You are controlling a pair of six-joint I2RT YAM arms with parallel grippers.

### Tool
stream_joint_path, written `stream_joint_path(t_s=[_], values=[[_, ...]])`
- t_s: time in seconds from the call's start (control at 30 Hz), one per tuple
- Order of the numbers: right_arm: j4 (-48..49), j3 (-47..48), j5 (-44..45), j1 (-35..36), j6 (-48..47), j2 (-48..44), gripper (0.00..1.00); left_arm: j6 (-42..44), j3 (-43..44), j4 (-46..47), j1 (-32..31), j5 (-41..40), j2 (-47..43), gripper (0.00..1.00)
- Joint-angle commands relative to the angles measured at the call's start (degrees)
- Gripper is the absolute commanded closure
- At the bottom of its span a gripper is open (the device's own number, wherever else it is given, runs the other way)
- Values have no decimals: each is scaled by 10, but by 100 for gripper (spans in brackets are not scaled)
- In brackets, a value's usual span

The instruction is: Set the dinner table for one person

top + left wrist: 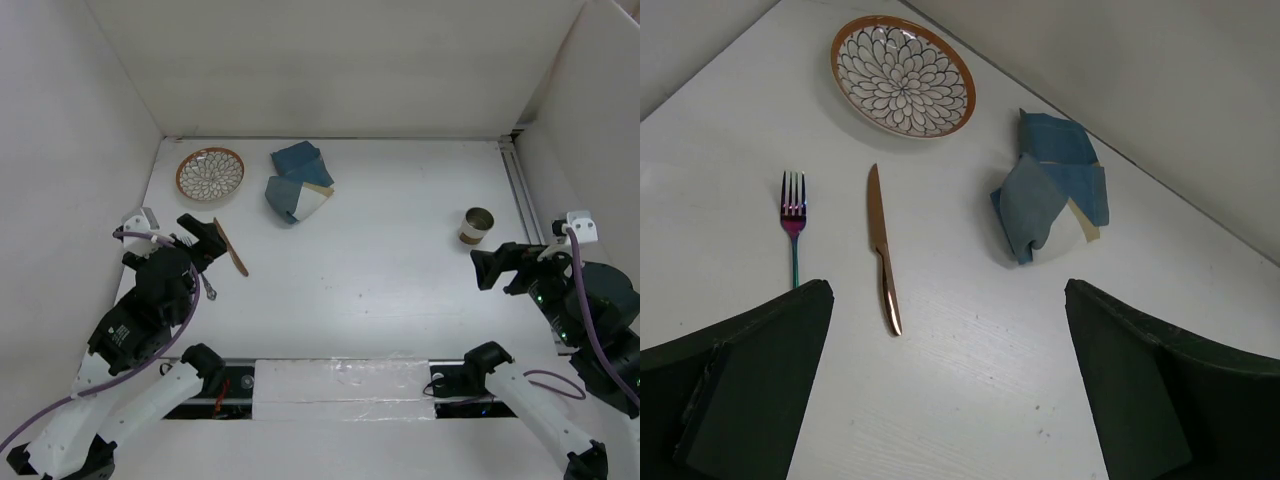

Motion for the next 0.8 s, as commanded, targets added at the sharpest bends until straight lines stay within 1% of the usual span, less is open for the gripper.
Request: stream_joint_path(t_s=[0.0, 0.2, 0.27, 0.33, 0.37, 0.43, 0.47, 0.5, 0.53, 0.57, 0.6, 0.63, 0.67, 0.7, 0.73, 0.77], values=[[17, 18, -10, -4, -12, 1, 0, 1, -5, 16, -2, -6, -2, 0], [27, 18, -46, -4, -18, -5, 0, 1, 0, 21, -2, -6, 4, 0], [27, 18, -56, -4, -18, -5, 0, 14, 0, 37, -2, 16, 15, 0], [27, 18, -63, -4, -18, -5, 0, 14, 13, 37, -2, 39, 45, 0], [33, 12, -63, -4, -18, -5, 0, -1, 30, 37, -2, 59, 59, 0], [38, 6, -82, -4, -18, -5, 0, -24, 47, 37, -2, 83, 113, 0], [47, 0, -90, -4, -18, -5, 0, -24, 60, 67, -2, 99, 133, 0], [57, -1, -109, -4, -18, -5, 0, -24, 65, 86, -2, 134, 152, 0], [63, -9, -117, -4, -18, -5, 0, -24, 70, 107, -2, 145, 196, 0], [69, -18, -126, -4, -18, 1, 0, -13, 70, 130, -2, 150, 220, 0], [80, -18, -136, -4, -18, 1, 0, -5, 82, 172, -2, 150, 244, 0], [85, -27, -156, -4, -18, 1, 0, 5, 92, 184, 4, 162, 301, 0], [85, -27, -169, -4, -18, 1, 0, 17, 104, 196, 51, 200, 329, 0], [92, -35, -180, -4, -11, 1, 0, 29, 112, 241, 82, 311, 354, 0], [92, -40, -202, -4, -11, 6, 0, 37, 118, 264, 112, 357, 376, 0], [98, -40, -213, -4, -11, 6, 0, 37, 118, 282, 136, 385, 416, 0]])
